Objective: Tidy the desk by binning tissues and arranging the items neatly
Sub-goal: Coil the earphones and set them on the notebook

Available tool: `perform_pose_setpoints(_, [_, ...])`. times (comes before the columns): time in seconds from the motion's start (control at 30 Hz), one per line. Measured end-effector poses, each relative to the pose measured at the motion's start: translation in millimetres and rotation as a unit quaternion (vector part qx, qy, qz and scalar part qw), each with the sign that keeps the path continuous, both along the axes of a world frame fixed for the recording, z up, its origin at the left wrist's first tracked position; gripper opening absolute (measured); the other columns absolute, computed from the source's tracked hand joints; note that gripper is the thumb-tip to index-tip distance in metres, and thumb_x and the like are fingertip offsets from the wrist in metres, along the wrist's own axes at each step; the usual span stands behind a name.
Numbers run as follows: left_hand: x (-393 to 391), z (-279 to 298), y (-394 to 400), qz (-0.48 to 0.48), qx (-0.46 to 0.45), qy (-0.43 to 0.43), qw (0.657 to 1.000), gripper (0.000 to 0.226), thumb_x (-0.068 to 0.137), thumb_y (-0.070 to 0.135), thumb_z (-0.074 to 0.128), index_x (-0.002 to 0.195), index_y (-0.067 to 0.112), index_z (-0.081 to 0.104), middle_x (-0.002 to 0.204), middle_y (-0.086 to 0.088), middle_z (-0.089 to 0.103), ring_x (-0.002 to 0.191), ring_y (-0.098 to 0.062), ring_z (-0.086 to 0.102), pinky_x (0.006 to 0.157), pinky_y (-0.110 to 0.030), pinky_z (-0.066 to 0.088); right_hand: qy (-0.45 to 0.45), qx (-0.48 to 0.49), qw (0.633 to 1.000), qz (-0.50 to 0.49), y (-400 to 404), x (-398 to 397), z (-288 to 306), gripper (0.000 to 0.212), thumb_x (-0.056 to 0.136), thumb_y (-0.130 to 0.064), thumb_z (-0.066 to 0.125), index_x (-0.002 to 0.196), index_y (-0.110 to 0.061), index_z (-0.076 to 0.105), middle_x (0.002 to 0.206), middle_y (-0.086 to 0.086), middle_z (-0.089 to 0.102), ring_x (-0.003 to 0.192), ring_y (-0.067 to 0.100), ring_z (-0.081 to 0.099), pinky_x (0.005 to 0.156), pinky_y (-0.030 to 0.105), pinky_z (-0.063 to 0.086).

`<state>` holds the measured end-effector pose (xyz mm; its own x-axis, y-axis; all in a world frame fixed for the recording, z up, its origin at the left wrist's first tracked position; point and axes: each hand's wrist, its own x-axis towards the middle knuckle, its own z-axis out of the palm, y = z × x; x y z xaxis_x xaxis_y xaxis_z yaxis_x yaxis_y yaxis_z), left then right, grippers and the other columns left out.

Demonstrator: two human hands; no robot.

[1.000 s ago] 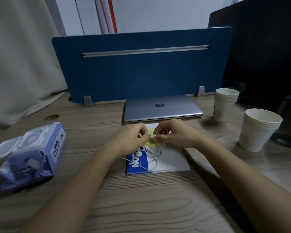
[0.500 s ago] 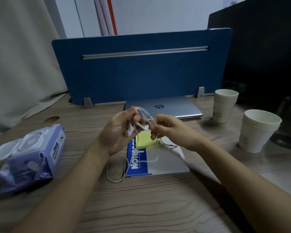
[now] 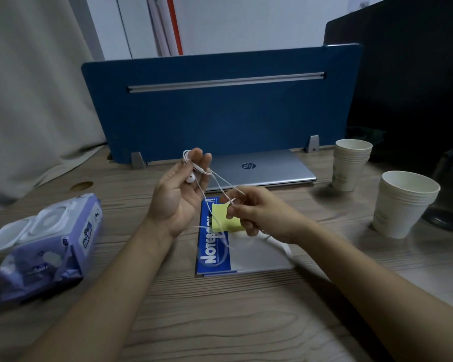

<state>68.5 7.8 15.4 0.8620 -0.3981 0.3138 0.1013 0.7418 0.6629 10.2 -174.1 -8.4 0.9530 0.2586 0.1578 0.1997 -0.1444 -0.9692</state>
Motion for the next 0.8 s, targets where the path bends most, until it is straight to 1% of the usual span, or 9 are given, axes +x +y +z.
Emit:
perform_pose_setpoints(0.1, [7, -3, 3, 0.093, 0.053, -0.026, 0.994, 0.021, 0.098, 0.005, 0.046, 0.113, 0.009, 0.061, 0.109, 0.001, 0.073, 0.113, -0.019, 0.065, 0.099, -0.034, 0.049, -0.017, -0.062, 0.998, 0.012, 2, -3, -1, 0.016, 0.098, -0.009, 0.05, 0.111, -0.009, 0.061, 0.078, 0.003, 0.064, 0.047, 0.007, 0.044, 0.042, 0.02, 0.037])
perform_pose_setpoints(0.17, [10, -5, 5, 0.186, 0.165, -0.088, 0.965, 0.03, 0.101, 0.005, 0.043, 0.13, 0.011, 0.05, 0.111, -0.001, 0.072, 0.11, -0.019, 0.067, 0.098, -0.036, 0.049, -0.037, -0.108, 0.993, 0.02, 4, -6, 0, 0.017, 0.1, -0.011, 0.046, 0.108, -0.011, 0.062, 0.072, -0.001, 0.063, 0.048, 0.006, 0.044, 0.043, 0.019, 0.036])
perform_pose_setpoints(0.3, [6, -16, 6, 0.283, 0.426, -0.256, 0.82, 0.042, 0.103, 0.01, 0.043, 0.143, 0.02, 0.036, 0.116, 0.005, 0.068, 0.102, -0.008, 0.068, 0.086, -0.027, 0.055, -0.049, -0.118, 0.991, 0.027, 5, -8, 6, 0.031, 0.103, -0.029, 0.043, 0.104, -0.009, 0.066, 0.055, -0.007, 0.05, 0.05, 0.007, 0.039, 0.048, 0.021, 0.032])
perform_pose_setpoints(0.37, [3, -20, 4, 0.292, 0.506, -0.302, 0.754, 0.044, 0.103, 0.017, 0.044, 0.145, 0.026, 0.034, 0.115, 0.011, 0.068, 0.097, -0.003, 0.068, 0.077, -0.024, 0.056, -0.049, -0.1, 0.994, 0.015, 2, -9, 8, 0.04, 0.102, -0.04, 0.043, 0.102, -0.01, 0.07, 0.054, -0.007, 0.041, 0.051, 0.009, 0.034, 0.049, 0.021, 0.03])
perform_pose_setpoints(0.43, [1, -20, 3, 0.305, 0.56, -0.352, 0.685, 0.044, 0.102, 0.022, 0.044, 0.144, 0.028, 0.035, 0.106, 0.014, 0.07, 0.087, -0.005, 0.068, 0.077, -0.032, 0.055, -0.065, -0.119, 0.991, 0.009, -1, -8, 11, 0.041, 0.099, -0.043, 0.048, 0.099, -0.009, 0.071, 0.059, -0.004, 0.042, 0.055, 0.01, 0.036, 0.051, 0.022, 0.03])
perform_pose_setpoints(0.53, [0, -19, 2, 0.277, 0.61, -0.387, 0.634, 0.043, 0.101, 0.024, 0.042, 0.143, 0.029, 0.039, 0.088, 0.015, 0.069, 0.077, -0.013, 0.061, 0.08, -0.042, 0.047, -0.086, -0.152, 0.984, -0.01, -7, -6, 13, 0.028, 0.096, -0.032, 0.057, 0.096, -0.008, 0.071, 0.065, -0.011, 0.059, 0.062, 0.008, 0.053, 0.058, 0.025, 0.042])
perform_pose_setpoints(0.63, [-1, -16, 5, 0.204, 0.62, -0.377, 0.657, 0.033, 0.101, 0.023, 0.042, 0.132, 0.028, 0.053, 0.073, 0.009, 0.065, 0.068, -0.012, 0.059, 0.069, -0.036, 0.047, -0.114, -0.13, 0.983, -0.063, -12, -4, 15, 0.018, 0.096, -0.024, 0.058, 0.087, -0.013, 0.07, 0.057, -0.011, 0.059, 0.054, 0.011, 0.058, 0.053, 0.026, 0.047])
perform_pose_setpoints(0.7, [-3, -15, 6, 0.113, 0.584, -0.343, 0.727, 0.027, 0.104, 0.023, 0.04, 0.118, 0.02, 0.062, 0.063, 0.007, 0.058, 0.059, -0.008, 0.054, 0.061, -0.028, 0.046, -0.136, -0.117, 0.979, -0.095, -13, -4, 17, 0.015, 0.095, -0.022, 0.061, 0.083, -0.014, 0.068, 0.053, -0.011, 0.056, 0.046, 0.012, 0.055, 0.045, 0.024, 0.044])
perform_pose_setpoints(0.8, [-7, -12, 4, -0.007, 0.502, -0.261, 0.825, 0.044, 0.104, 0.037, 0.036, 0.105, 0.007, 0.068, 0.053, 0.007, 0.04, 0.052, -0.011, 0.042, 0.056, -0.02, 0.042, -0.161, -0.076, 0.973, -0.148, -16, -2, 20, 0.016, 0.092, -0.019, 0.065, 0.084, -0.005, 0.067, 0.058, -0.003, 0.053, 0.044, 0.012, 0.047, 0.043, 0.029, 0.043])
